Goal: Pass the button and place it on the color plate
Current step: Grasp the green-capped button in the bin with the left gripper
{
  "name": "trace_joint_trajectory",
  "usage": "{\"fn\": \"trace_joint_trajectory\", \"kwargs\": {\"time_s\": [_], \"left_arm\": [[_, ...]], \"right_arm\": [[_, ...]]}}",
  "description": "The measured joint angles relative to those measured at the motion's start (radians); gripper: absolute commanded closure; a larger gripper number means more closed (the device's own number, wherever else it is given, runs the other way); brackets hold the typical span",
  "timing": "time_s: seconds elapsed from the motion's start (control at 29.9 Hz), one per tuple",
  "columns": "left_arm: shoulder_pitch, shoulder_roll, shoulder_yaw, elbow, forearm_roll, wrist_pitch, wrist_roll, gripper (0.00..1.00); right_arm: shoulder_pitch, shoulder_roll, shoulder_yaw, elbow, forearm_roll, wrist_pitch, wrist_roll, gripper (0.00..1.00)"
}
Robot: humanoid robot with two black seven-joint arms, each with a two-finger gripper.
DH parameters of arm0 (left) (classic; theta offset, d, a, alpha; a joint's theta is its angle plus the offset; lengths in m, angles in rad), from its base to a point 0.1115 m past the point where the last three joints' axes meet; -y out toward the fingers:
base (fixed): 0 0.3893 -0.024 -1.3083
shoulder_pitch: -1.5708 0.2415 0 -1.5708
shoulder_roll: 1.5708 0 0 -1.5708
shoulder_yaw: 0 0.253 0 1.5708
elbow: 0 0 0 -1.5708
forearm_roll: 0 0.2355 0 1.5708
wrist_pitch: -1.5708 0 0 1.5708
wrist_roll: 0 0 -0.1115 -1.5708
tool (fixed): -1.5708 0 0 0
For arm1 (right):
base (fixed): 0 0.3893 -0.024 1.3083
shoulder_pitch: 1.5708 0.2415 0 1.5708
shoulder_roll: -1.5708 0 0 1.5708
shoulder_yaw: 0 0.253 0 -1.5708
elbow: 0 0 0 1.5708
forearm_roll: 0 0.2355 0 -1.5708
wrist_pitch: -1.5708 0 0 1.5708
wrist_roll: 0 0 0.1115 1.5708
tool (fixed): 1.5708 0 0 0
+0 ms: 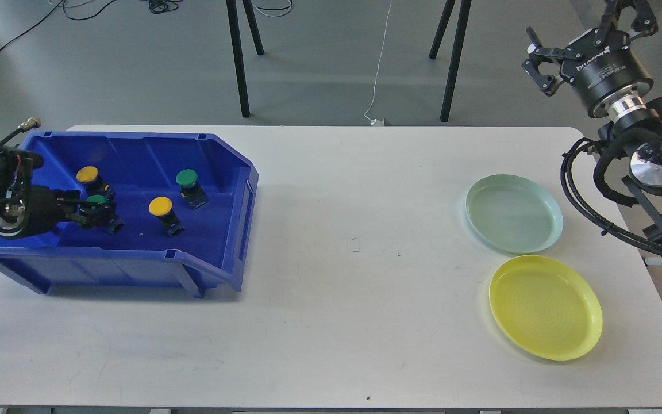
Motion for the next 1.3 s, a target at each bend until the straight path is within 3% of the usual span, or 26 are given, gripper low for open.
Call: {"fn": "trace_joint_trajectory", "kwargs": {"time_s": [0.23,0.43,0.6,0.94,1.3], "left_arm": [[0.0,-0.023,0.001,0.048,0.0,0.0,-0.008,0.39],[0.0,-0.042,0.001,0.085,-0.002,0.002,-0.035,0.56],[-0.002,-0.039,0.001,0.085,-0.005,0.003,-0.045,0.64],[-0.007,-0.036,0.0,0.062,-0.006,0.003,-0.068,0.64],[-0.017,0.172,-0.012,-0.21,-0.009,-0.008,-0.068,0.64]], "right_arm": [[0.001,0.0,-0.002,0.0,0.0,0.0,0.0,0.01],[0.001,0.0,-0.002,0.0,0.0,0.0,0.0,0.01],[0.001,0.0,-0.002,0.0,0.0,0.0,0.0,0.01],[0.001,0.0,-0.002,-0.001,0.0,0.0,0.0,0.01],[0.003,-0.002,-0.002,0.0,0.0,0.0,0.0,0.01]]}}
